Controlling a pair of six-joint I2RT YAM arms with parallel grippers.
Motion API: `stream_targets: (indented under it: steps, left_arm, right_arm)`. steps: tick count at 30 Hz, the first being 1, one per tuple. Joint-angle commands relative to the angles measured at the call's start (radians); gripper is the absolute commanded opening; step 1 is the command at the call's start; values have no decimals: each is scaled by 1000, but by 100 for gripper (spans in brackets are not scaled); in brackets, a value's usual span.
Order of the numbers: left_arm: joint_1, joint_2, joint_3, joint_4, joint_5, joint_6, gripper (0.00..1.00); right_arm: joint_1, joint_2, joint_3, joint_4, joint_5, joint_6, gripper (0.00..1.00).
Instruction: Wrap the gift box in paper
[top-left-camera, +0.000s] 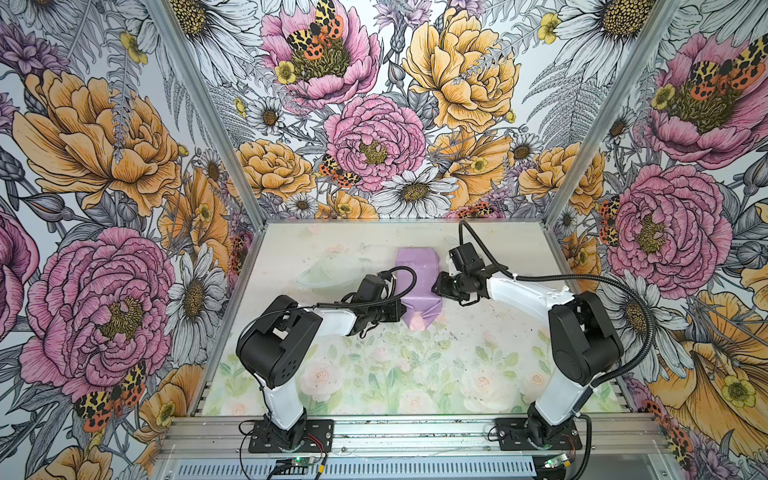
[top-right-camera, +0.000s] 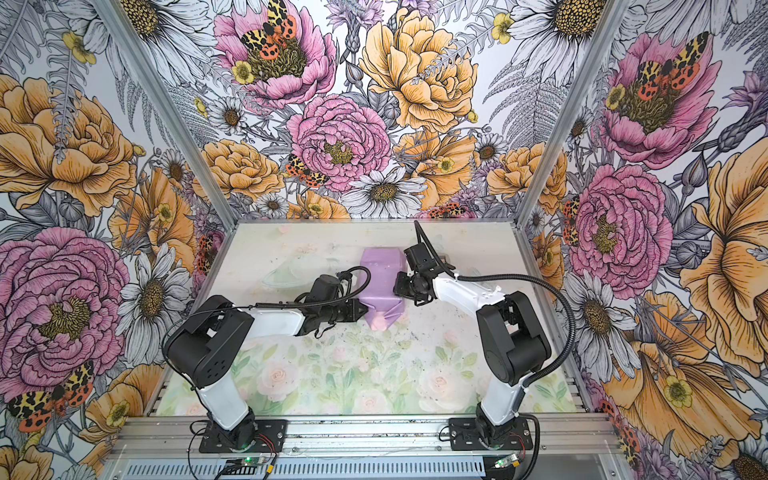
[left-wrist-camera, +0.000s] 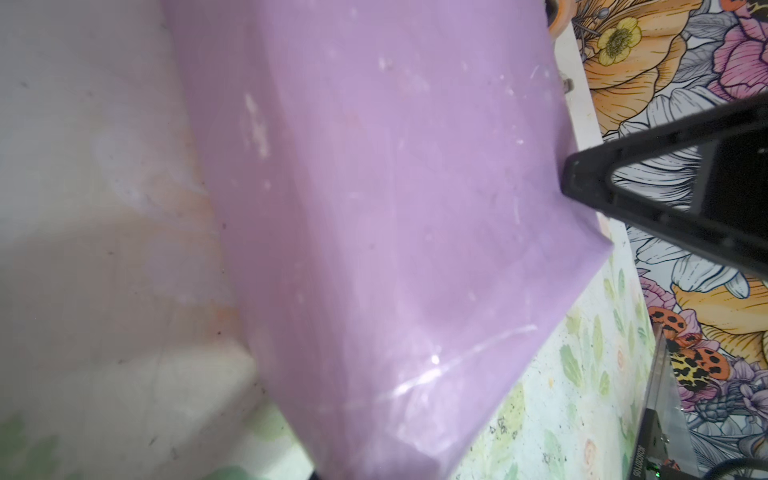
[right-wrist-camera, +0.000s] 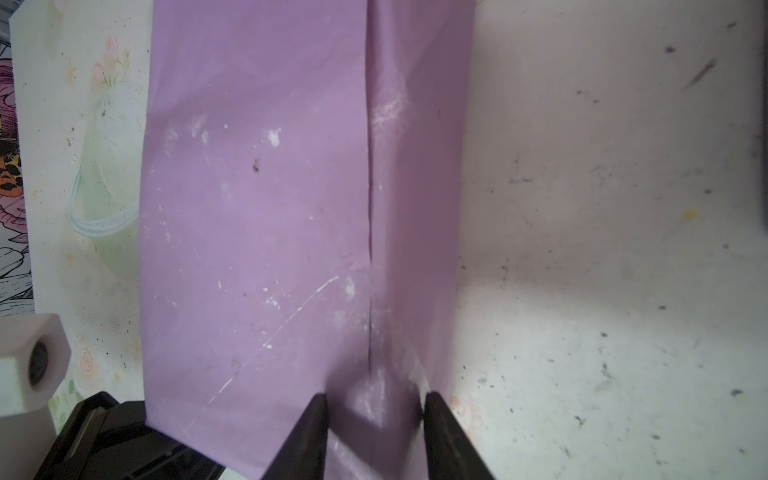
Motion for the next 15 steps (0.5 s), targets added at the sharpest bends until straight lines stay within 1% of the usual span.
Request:
stream_targets:
  steps: [1,5,6,7,12,15]
  left_arm:
    - [-11,20,16,88,26,-25,11]
    - [-31,32,19,123,6,-43,13]
    - [-38,67,19,129,-8,-44,13]
    - [-43,71,18,133,-21,-45,14]
    - [-70,91,15,137,-121,-25,15]
    - [-82,103,8,137,-183,-13,15]
  right_arm:
    - [14,14,-17,-19,31,-12,39]
    - [17,16,-17,-18,33,-7,39]
    - [20,16,-15,-18,34,-4,39]
    - [20,16,-16,-17,34,-4,40]
    - [27,14,-15,-14,37,8,41]
    - [29,12,-15,-14,37,12,44]
